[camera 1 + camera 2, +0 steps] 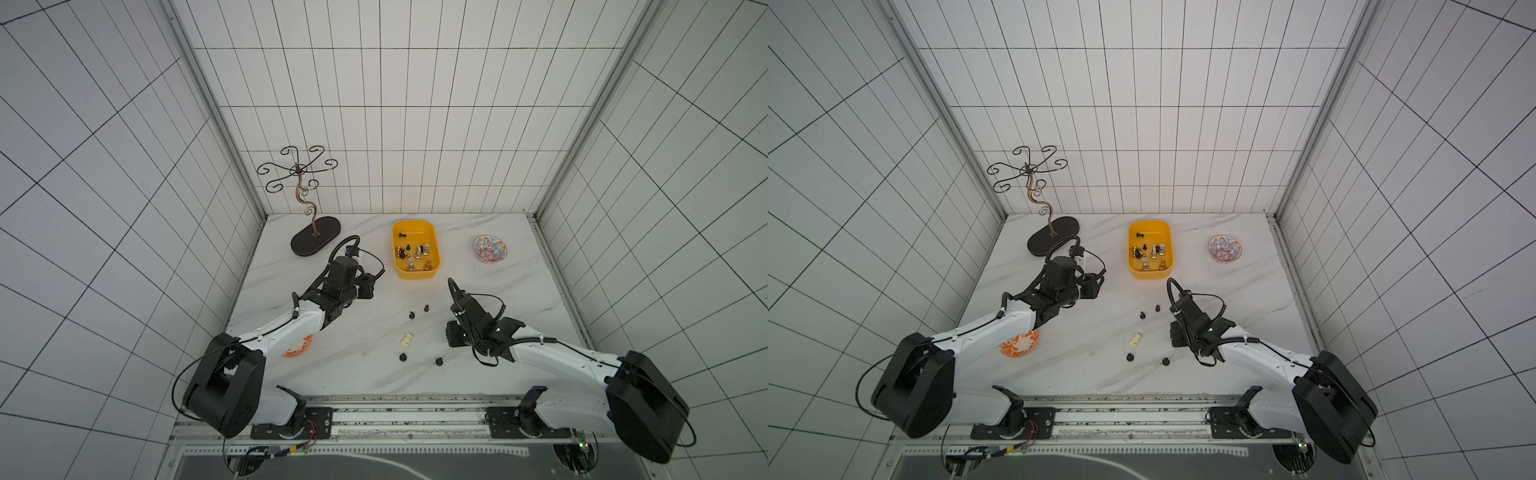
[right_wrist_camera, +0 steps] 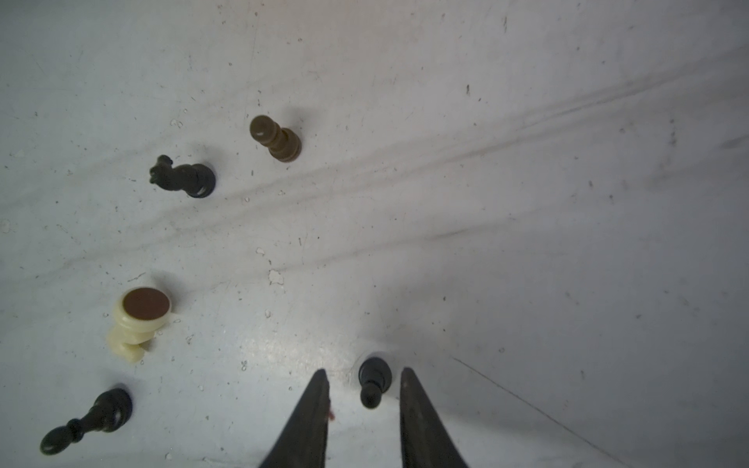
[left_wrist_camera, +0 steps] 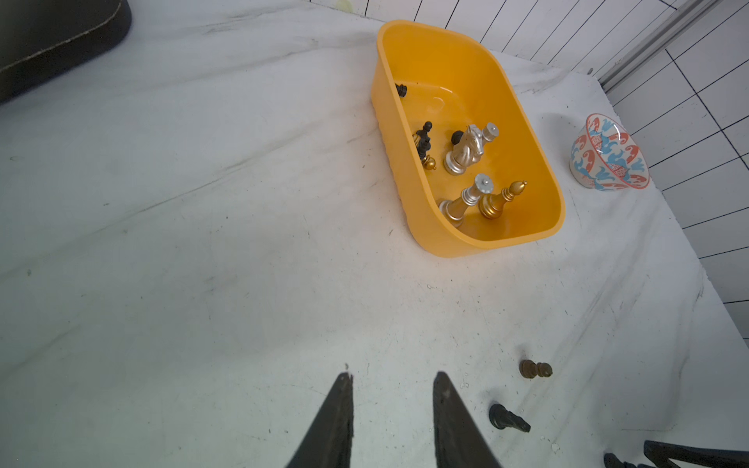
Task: Put the chess pieces into the storage box
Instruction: Pick up the chess piece at the center of the board.
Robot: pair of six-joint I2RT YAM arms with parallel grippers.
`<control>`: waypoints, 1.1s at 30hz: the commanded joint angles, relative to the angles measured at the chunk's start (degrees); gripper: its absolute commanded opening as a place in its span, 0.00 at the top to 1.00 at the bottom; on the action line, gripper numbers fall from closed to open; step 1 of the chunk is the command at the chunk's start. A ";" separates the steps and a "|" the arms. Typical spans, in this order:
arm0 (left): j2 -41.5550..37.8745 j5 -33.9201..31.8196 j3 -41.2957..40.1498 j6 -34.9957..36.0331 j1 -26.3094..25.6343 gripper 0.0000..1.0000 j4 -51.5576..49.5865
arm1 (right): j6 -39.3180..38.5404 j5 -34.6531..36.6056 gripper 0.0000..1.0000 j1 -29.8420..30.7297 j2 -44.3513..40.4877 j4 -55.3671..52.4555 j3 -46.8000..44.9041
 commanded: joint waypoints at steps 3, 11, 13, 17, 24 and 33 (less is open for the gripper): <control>-1.15 0.90 -3.43 -2.85 -1.39 0.67 1.89 | 1.20 2.24 0.70 0.72 1.74 0.75 -2.91; -0.70 0.82 -4.44 -4.37 -3.03 0.67 2.58 | 1.04 1.40 0.73 0.81 3.40 2.78 -3.46; -0.61 0.87 -4.59 -4.67 -3.16 0.67 2.63 | 0.95 1.29 0.74 0.81 3.85 3.04 -3.59; -0.75 0.67 -5.12 -4.97 -3.86 0.67 2.64 | 0.73 1.12 0.77 0.78 4.11 3.44 -3.69; -0.99 0.50 -5.66 -5.29 -4.15 0.67 2.71 | 0.66 0.76 0.82 0.73 4.25 3.75 -3.77; -1.60 0.37 -5.60 -5.19 -4.19 0.67 2.60 | 0.65 0.32 0.88 0.80 4.61 4.05 -3.95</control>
